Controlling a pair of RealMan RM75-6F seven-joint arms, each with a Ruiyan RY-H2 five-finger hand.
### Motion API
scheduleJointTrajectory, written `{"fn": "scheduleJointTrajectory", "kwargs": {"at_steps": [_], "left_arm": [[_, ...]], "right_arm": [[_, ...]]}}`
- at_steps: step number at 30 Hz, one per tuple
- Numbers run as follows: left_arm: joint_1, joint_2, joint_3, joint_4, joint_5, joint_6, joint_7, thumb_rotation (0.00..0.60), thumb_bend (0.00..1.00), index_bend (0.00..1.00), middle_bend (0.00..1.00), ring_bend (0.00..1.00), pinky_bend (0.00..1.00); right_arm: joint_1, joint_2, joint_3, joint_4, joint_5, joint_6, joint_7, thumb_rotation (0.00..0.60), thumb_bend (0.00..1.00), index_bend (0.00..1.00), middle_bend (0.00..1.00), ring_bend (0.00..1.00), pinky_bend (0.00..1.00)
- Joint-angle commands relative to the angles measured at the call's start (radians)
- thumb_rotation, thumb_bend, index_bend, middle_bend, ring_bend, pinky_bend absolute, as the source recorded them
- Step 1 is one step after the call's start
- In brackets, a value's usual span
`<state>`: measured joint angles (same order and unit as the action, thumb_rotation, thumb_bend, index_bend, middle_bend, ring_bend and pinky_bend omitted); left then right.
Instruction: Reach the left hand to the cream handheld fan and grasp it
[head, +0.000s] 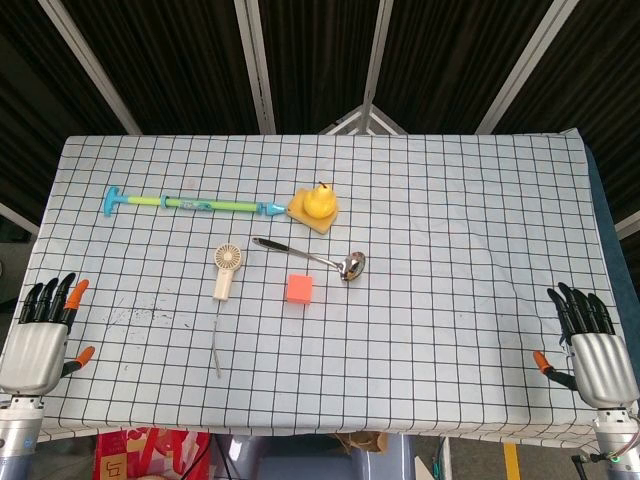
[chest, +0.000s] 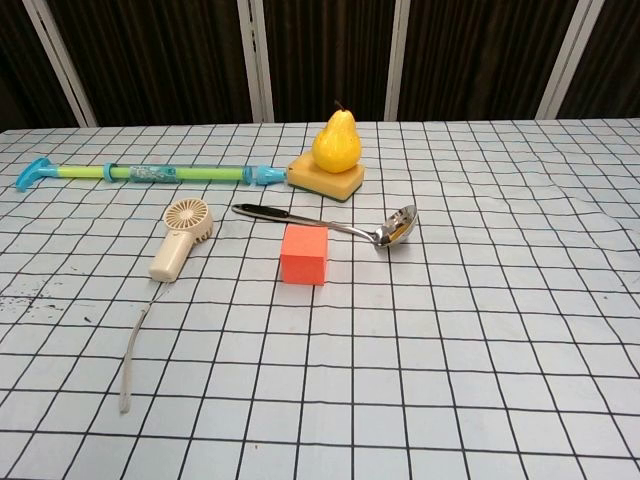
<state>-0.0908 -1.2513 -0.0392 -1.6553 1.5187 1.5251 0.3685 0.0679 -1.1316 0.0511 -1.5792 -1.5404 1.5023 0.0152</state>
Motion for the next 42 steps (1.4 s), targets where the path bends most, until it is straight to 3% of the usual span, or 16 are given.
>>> {"fn": "scheduleJointTrajectory", "kwargs": {"at_steps": [1, 18, 20, 23, 26, 32, 42], "left_arm": [[0.000, 0.000, 0.000, -0.001, 0.002, 0.002, 0.001, 0.600, 0.14, 0.00, 0.00, 0.00, 0.00], [-0.012, -0.007, 0.000, -0.006, 0.003, -0.015, 0.032, 0.600, 0.14, 0.00, 0.01, 0.00, 0.03], [-0.019, -0.010, -0.006, -0.005, 0.009, -0.015, 0.047, 0.600, 0.16, 0.00, 0.08, 0.04, 0.15], [-0.041, -0.022, -0.019, -0.006, 0.011, -0.033, 0.087, 0.600, 0.35, 0.00, 0.43, 0.31, 0.42], [-0.086, -0.057, -0.042, -0.018, -0.020, -0.095, 0.146, 0.600, 0.49, 0.00, 0.66, 0.51, 0.55], [-0.208, -0.171, -0.118, -0.037, -0.171, -0.256, 0.305, 0.600, 0.64, 0.02, 0.80, 0.60, 0.57], [-0.347, -0.337, -0.191, 0.022, -0.363, -0.363, 0.470, 0.600, 0.68, 0.14, 0.87, 0.64, 0.60]], "right_arm": [[0.000, 0.000, 0.000, 0.000, 0.000, 0.000, 0.001, 0.600, 0.28, 0.06, 0.00, 0.00, 0.00], [0.000, 0.000, -0.001, 0.003, -0.003, 0.000, 0.004, 0.600, 0.28, 0.06, 0.00, 0.00, 0.00], [0.001, 0.001, -0.002, 0.004, -0.004, -0.001, 0.006, 0.600, 0.28, 0.06, 0.00, 0.00, 0.00], [0.001, 0.003, -0.003, 0.004, -0.006, -0.002, 0.013, 0.600, 0.28, 0.06, 0.00, 0.00, 0.00], [0.003, 0.006, -0.004, 0.006, -0.007, -0.005, 0.018, 0.600, 0.28, 0.06, 0.00, 0.00, 0.00], [0.007, 0.010, -0.005, 0.006, -0.007, -0.013, 0.031, 0.600, 0.28, 0.06, 0.00, 0.00, 0.00], [0.016, 0.016, -0.001, 0.000, 0.006, -0.033, 0.036, 0.600, 0.28, 0.06, 0.00, 0.00, 0.00]]}}
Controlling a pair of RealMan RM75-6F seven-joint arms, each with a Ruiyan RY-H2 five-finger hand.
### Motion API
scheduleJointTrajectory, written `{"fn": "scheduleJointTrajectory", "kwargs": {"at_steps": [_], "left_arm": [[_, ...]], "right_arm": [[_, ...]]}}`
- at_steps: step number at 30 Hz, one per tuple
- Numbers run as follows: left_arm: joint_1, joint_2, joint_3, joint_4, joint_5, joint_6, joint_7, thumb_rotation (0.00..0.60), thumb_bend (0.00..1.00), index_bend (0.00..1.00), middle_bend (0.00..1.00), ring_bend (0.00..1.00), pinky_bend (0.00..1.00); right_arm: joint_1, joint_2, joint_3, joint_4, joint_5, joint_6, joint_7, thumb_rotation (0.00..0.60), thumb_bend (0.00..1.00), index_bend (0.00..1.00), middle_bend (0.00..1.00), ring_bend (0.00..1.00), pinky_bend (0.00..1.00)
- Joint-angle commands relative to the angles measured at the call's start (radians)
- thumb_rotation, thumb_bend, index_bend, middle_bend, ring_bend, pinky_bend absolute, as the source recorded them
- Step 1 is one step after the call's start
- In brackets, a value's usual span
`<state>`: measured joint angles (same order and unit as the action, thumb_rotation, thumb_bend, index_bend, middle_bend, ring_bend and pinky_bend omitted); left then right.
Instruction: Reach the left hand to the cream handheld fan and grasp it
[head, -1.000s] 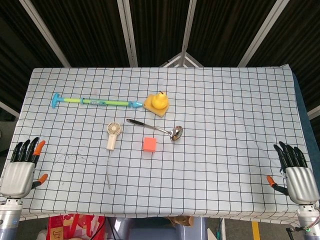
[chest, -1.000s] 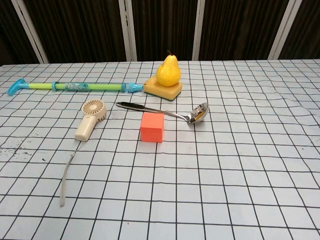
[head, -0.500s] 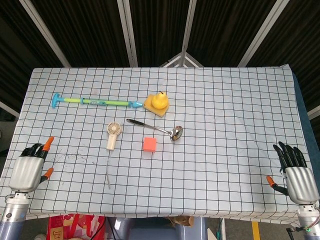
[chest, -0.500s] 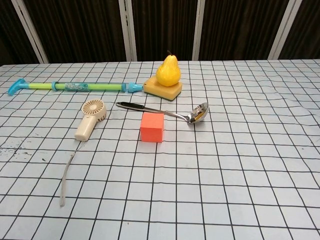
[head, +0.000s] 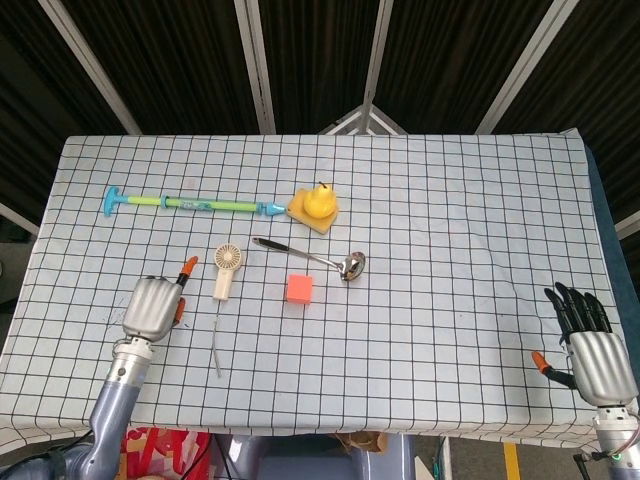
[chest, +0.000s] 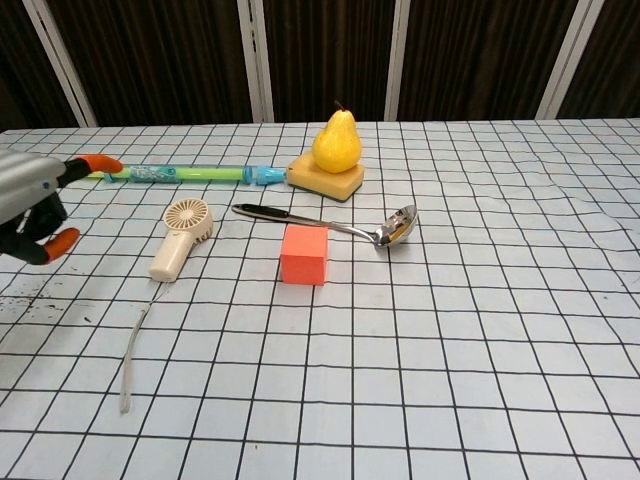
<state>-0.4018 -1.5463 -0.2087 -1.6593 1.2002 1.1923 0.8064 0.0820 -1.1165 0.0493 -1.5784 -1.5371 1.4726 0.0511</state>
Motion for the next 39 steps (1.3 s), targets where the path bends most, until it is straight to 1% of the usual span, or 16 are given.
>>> {"fn": "scheduleJointTrajectory", "kwargs": {"at_steps": [1, 5, 11, 23, 39], "left_arm": [[-0.052, -0.062, -0.027, 0.045, -0.067, -0.039, 0.049, 0.600, 0.68, 0.14, 0.87, 0.64, 0.60], [-0.089, -0.115, -0.027, 0.096, -0.127, -0.053, 0.076, 0.600, 0.68, 0.15, 0.87, 0.65, 0.60], [-0.111, -0.145, -0.005, 0.134, -0.143, -0.046, 0.068, 0.600, 0.68, 0.16, 0.88, 0.65, 0.60], [-0.118, -0.152, 0.044, 0.140, -0.146, -0.015, 0.050, 0.600, 0.68, 0.17, 0.88, 0.65, 0.60], [-0.139, -0.176, 0.057, 0.190, -0.175, -0.004, 0.023, 0.600, 0.68, 0.17, 0.88, 0.65, 0.60]], "right_arm": [[0.004, 0.002, 0.002, -0.002, 0.006, -0.009, 0.000, 0.600, 0.28, 0.06, 0.00, 0.00, 0.00], [0.012, 0.005, 0.006, -0.008, 0.017, -0.024, -0.006, 0.600, 0.28, 0.06, 0.00, 0.00, 0.00], [0.017, 0.008, 0.009, -0.016, 0.027, -0.035, -0.013, 0.600, 0.28, 0.06, 0.00, 0.00, 0.00], [0.015, 0.006, 0.006, -0.015, 0.023, -0.026, -0.022, 0.600, 0.28, 0.06, 0.00, 0.00, 0.00], [0.016, 0.006, 0.006, -0.016, 0.026, -0.027, -0.024, 0.600, 0.28, 0.06, 0.00, 0.00, 0.00]]}}
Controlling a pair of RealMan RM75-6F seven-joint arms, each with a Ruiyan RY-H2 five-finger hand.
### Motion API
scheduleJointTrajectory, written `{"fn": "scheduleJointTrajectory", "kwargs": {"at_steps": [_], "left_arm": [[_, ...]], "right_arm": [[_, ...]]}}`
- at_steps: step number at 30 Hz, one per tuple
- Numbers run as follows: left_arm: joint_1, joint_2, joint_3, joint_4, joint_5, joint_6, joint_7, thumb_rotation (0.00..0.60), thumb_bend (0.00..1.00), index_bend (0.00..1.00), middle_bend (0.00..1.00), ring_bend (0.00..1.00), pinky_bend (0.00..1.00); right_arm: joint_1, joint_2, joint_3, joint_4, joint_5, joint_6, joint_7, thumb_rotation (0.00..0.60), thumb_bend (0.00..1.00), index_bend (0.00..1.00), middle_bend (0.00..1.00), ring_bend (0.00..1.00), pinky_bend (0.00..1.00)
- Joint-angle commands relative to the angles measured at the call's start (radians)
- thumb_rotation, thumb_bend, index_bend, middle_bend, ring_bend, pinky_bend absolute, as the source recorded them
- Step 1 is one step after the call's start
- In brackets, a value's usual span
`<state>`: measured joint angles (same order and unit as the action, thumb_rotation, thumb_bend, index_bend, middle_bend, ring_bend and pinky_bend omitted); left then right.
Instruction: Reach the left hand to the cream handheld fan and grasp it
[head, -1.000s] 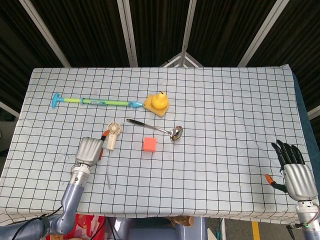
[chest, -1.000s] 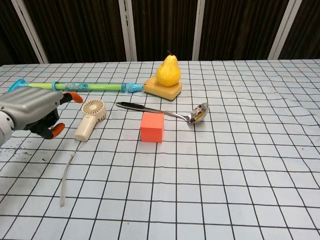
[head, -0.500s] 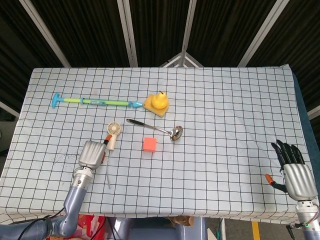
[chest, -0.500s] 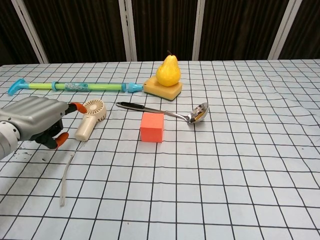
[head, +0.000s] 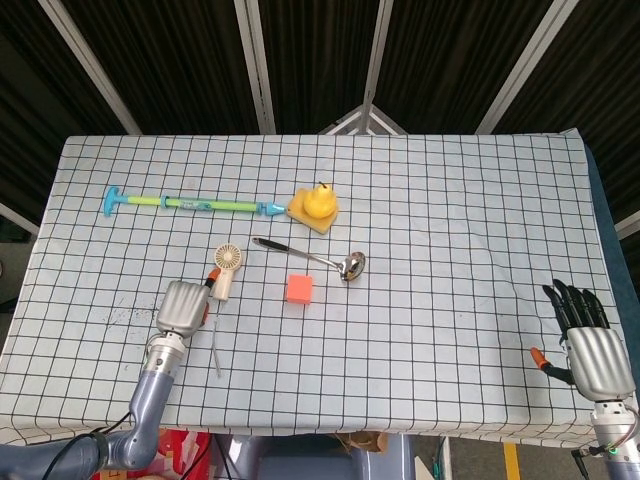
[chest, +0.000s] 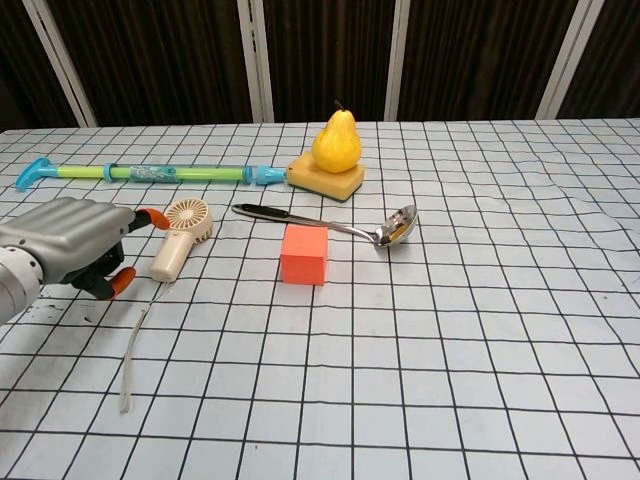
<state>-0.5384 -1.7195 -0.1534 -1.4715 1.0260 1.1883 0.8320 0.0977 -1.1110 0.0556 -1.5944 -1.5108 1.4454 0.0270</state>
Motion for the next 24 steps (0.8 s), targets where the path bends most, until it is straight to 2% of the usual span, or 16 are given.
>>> {"fn": "scheduleJointTrajectory", "kwargs": {"at_steps": [1, 24], "left_arm": [[-0.003, -0.005, 0.002, 0.003, -0.002, 0.000, -0.006, 0.600, 0.68, 0.17, 0.88, 0.65, 0.60], [-0.024, -0.031, 0.016, 0.040, -0.014, 0.005, -0.017, 0.600, 0.68, 0.18, 0.88, 0.65, 0.60]], "right_arm": [[0.000, 0.000, 0.000, 0.000, 0.000, 0.000, 0.001, 0.600, 0.28, 0.06, 0.00, 0.00, 0.00], [0.001, 0.000, -0.001, 0.001, -0.001, 0.001, 0.003, 0.600, 0.28, 0.06, 0.00, 0.00, 0.00]]}}
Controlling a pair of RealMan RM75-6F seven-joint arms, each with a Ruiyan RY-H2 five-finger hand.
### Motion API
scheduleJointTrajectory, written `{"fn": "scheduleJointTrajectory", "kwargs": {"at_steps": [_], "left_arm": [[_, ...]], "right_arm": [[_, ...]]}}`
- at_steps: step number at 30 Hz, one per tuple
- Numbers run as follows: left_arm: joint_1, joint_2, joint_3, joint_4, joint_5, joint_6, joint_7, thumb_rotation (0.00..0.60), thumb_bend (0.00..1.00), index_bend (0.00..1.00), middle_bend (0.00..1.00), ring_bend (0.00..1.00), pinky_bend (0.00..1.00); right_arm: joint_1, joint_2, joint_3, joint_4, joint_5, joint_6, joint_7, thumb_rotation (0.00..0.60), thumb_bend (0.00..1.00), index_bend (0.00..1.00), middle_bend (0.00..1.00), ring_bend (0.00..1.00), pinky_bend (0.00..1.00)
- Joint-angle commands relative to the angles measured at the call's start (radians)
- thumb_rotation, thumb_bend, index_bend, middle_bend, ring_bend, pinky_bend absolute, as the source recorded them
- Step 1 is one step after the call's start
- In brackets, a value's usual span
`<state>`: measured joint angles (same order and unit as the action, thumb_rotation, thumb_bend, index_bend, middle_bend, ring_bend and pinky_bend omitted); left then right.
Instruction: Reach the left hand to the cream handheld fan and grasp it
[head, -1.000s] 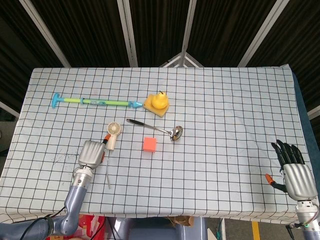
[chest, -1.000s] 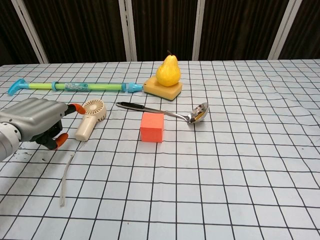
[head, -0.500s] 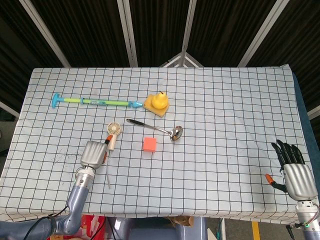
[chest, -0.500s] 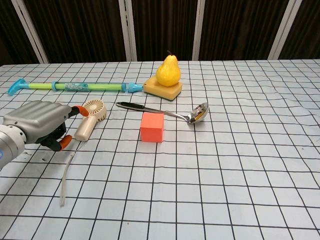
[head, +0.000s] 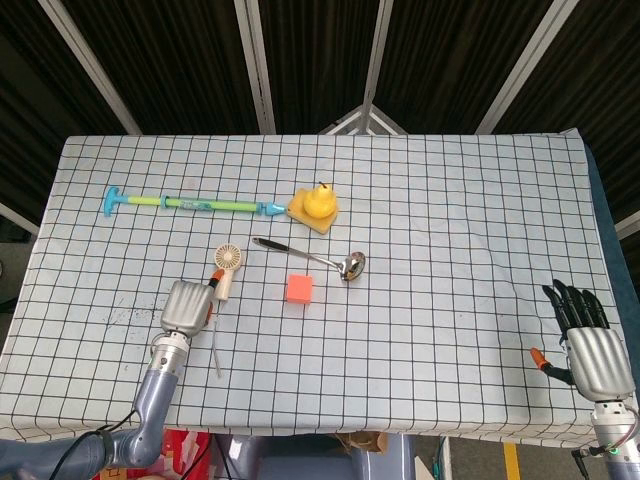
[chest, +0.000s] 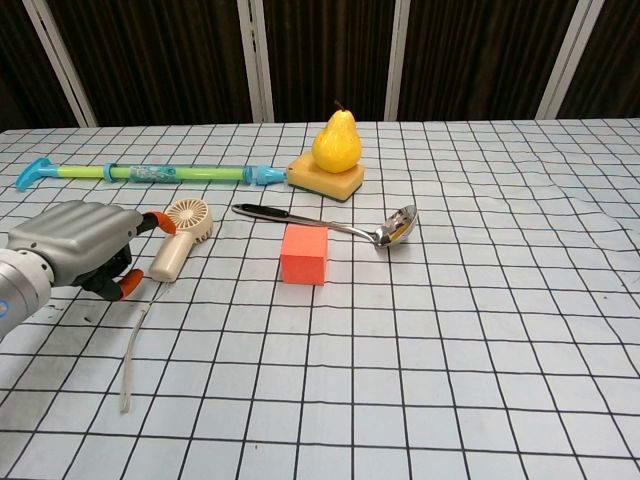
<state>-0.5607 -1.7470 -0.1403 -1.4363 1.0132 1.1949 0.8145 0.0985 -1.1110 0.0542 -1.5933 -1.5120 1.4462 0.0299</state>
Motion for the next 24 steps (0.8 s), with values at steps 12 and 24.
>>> {"fn": "scheduleJointTrajectory", "kwargs": {"at_steps": [12, 24], "left_arm": [[-0.005, -0.021, 0.019, 0.037, -0.013, -0.011, 0.005, 0.600, 0.68, 0.18, 0.88, 0.65, 0.60], [-0.014, -0.036, 0.026, 0.067, -0.067, -0.040, 0.044, 0.600, 0.71, 0.23, 0.88, 0.65, 0.60]], "right_arm": [[0.000, 0.001, 0.000, 0.000, 0.000, 0.000, 0.002, 0.600, 0.28, 0.06, 0.00, 0.00, 0.00], [0.000, 0.000, -0.001, 0.001, 0.000, 0.001, 0.002, 0.600, 0.28, 0.06, 0.00, 0.00, 0.00]]}}
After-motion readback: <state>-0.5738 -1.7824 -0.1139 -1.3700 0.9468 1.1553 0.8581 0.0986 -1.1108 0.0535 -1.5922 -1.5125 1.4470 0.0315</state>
